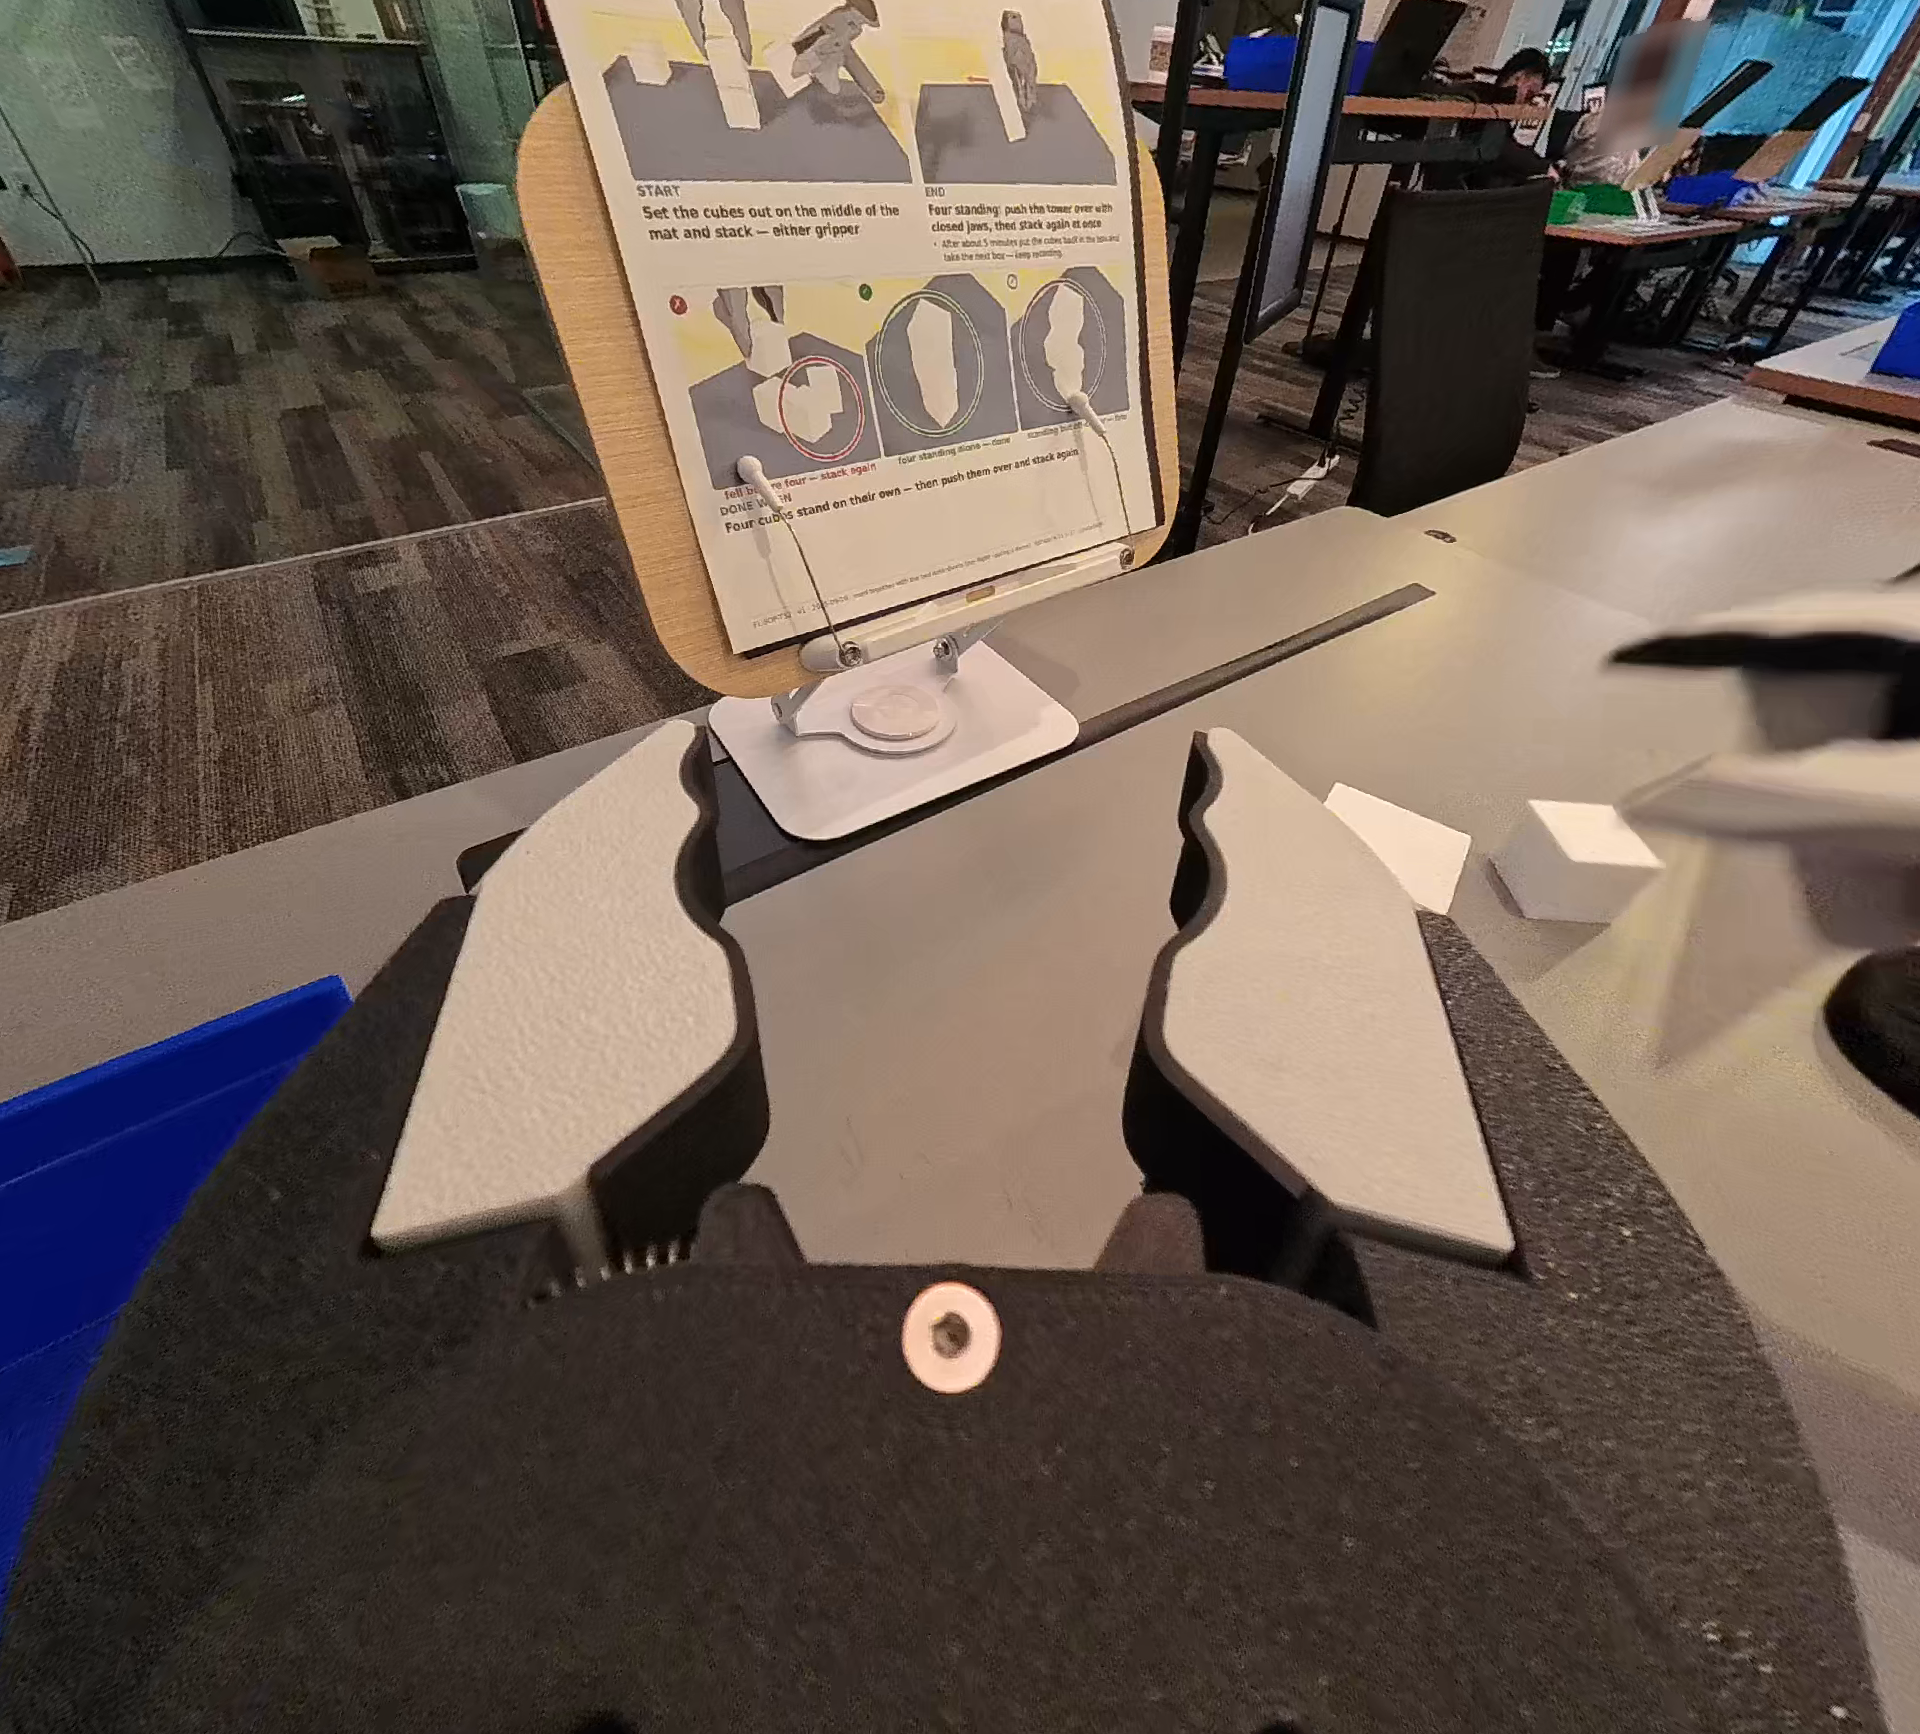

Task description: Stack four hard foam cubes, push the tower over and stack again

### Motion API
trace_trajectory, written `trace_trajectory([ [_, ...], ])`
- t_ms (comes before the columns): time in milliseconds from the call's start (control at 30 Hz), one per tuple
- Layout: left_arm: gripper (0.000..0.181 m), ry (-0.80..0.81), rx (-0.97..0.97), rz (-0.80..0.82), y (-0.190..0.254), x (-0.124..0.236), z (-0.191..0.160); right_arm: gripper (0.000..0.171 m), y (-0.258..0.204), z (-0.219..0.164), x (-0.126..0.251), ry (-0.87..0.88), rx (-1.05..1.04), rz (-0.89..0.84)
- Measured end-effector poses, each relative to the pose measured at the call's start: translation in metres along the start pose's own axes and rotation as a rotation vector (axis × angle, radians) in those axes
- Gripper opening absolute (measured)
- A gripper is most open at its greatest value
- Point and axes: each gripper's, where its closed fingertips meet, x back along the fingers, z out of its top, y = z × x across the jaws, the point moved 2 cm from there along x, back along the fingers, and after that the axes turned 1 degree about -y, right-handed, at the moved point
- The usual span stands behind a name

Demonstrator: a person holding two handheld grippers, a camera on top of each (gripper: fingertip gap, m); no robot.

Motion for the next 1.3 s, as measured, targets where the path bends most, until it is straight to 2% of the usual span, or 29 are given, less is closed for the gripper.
trace_trajectory([
  [67, 0.085, 0.005, 0.005, -0.002, -0.001, 0.002, 0.001, 0.076, 0.037, 0.014, 0.036, 0.095, 0.051, -0.086],
  [133, 0.085, 0.021, 0.009, -0.004, -0.001, 0.005, 0.004, 0.076, 0.08, 0.007, 0.056, 0.144, 0.135, -0.153],
  [200, 0.085, 0.041, 0.013, -0.011, -0.001, 0.008, 0.008, 0.076, 0.109, -0.018, 0.056, 0.161, 0.236, -0.052],
  [267, 0.085, 0.053, 0.018, -0.019, 0.0, 0.01, 0.01, 0.081, 0.123, -0.056, 0.048, 0.129, 0.255, 0.181],
  [300, 0.085, 0.053, 0.02, -0.019, -0.001, 0.01, 0.01, 0.078, 0.131, -0.076, 0.044, 0.089, 0.221, 0.264],
  [400, 0.085, 0.042, 0.022, -0.009, -0.004, 0.008, 0.007, 0.083, 0.159, -0.128, 0.031, -0.017, 0.191, 0.32],
  [500, 0.085, 0.021, 0.022, 0.002, -0.006, 0.004, 0.003, 0.085, 0.171, -0.166, 0.019, -0.086, 0.184, 0.324],
  [633, 0.085, -0.017, 0.002, 0.02, -0.005, -0.005, -0.005, 0.085, 0.178, -0.195, 0.007, -0.159, 0.192, 0.314],
  [733, 0.085, -0.046, -0.012, 0.022, -0.002, -0.011, -0.011, 0.084, 0.18, -0.205, 0.0, -0.182, 0.178, 0.326],
  [900, 0.086, -0.085, -0.045, 0.034, 0.002, -0.019, -0.018, 0.073, 0.179, -0.211, -0.006, -0.182, 0.149, 0.353],
  [967, 0.086, -0.091, -0.053, 0.04, 0.002, -0.02, -0.019, 0.059, 0.177, -0.211, -0.005, -0.177, 0.143, 0.374],
  [1033, 0.086, -0.087, -0.05, 0.042, 0.001, -0.02, -0.019, 0.057, 0.175, -0.203, -0.002, -0.15, 0.139, 0.38],
  [1100, 0.085, -0.076, -0.038, 0.043, 0.0, -0.019, -0.017, 0.057, 0.168, -0.179, 0.005, -0.091, 0.141, 0.373],
  [1233, 0.084, -0.064, -0.024, 0.053, -0.004, -0.018, -0.015, 0.057, 0.125, -0.07, 0.026, 0.074, 0.158, 0.284],
  [1300, 0.084, -0.072, -0.025, 0.065, -0.007, -0.018, -0.018, 0.057, 0.094, -0.021, 0.03, 0.087, 0.139, 0.225],
])
